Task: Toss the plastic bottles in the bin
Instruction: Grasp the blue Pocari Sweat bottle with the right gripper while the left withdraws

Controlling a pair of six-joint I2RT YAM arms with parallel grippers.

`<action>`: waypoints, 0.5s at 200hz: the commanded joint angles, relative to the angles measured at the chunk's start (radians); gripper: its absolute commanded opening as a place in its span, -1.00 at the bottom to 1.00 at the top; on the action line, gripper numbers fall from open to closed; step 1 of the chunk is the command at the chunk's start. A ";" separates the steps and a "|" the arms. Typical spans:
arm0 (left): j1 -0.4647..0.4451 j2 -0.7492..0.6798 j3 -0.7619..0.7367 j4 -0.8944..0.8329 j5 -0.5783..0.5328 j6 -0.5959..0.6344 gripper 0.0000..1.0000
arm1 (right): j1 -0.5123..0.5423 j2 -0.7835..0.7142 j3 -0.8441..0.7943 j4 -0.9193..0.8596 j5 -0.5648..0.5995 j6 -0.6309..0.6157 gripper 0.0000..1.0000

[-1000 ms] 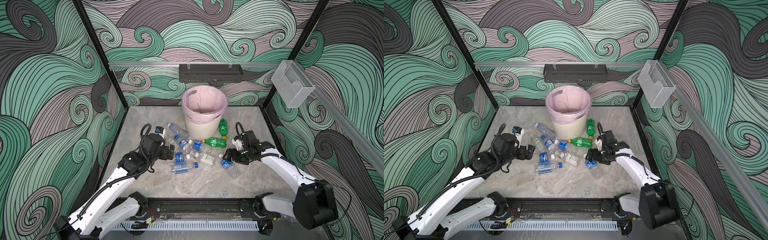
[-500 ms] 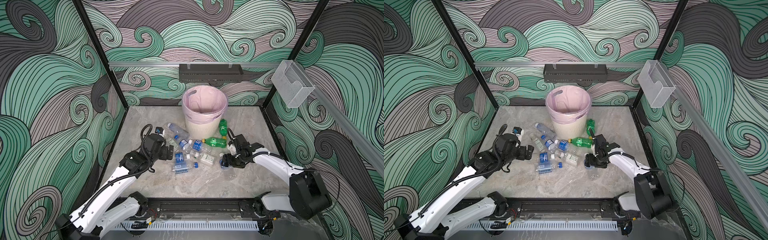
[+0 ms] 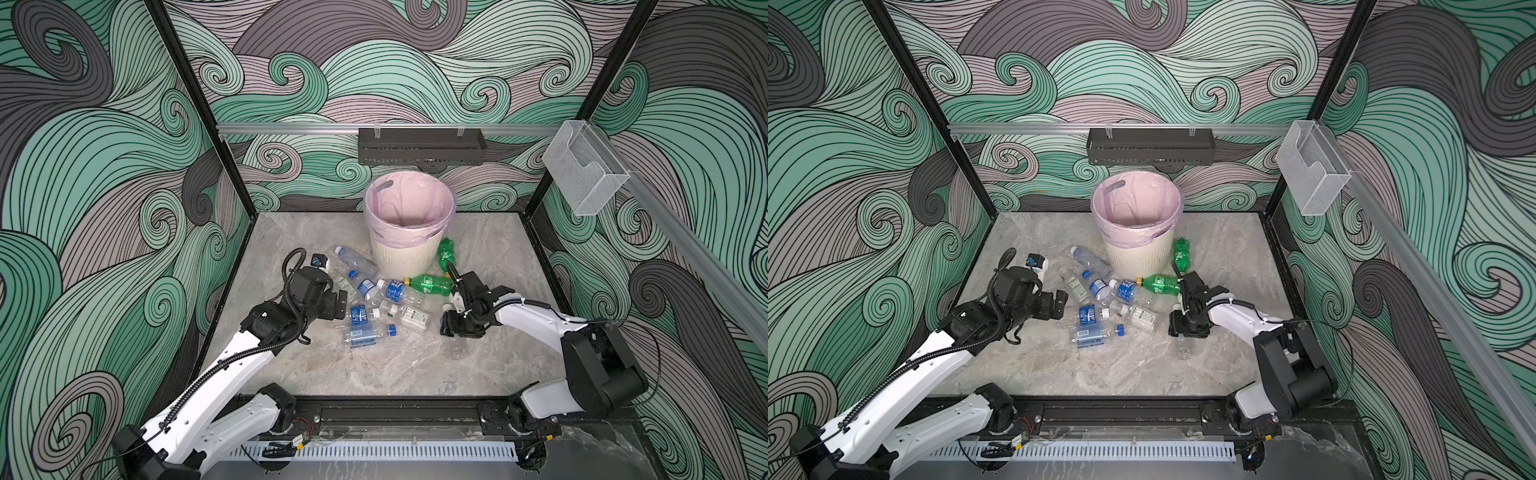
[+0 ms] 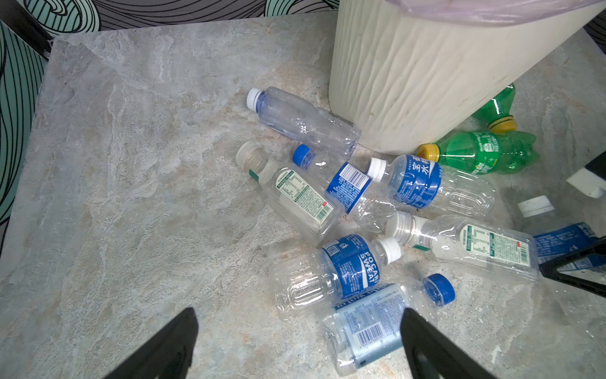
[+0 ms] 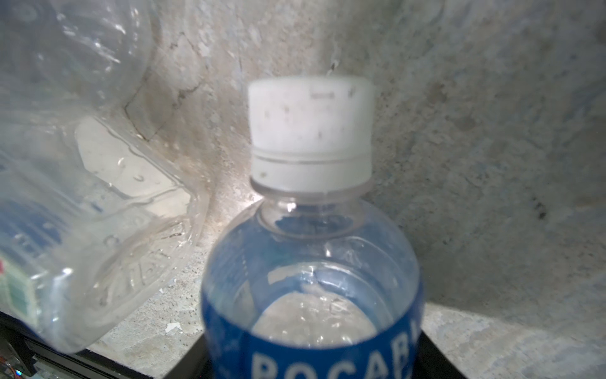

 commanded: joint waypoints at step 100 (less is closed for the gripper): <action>0.021 0.018 0.003 0.033 -0.053 0.005 0.96 | -0.002 -0.316 0.102 -0.107 0.119 -0.054 0.06</action>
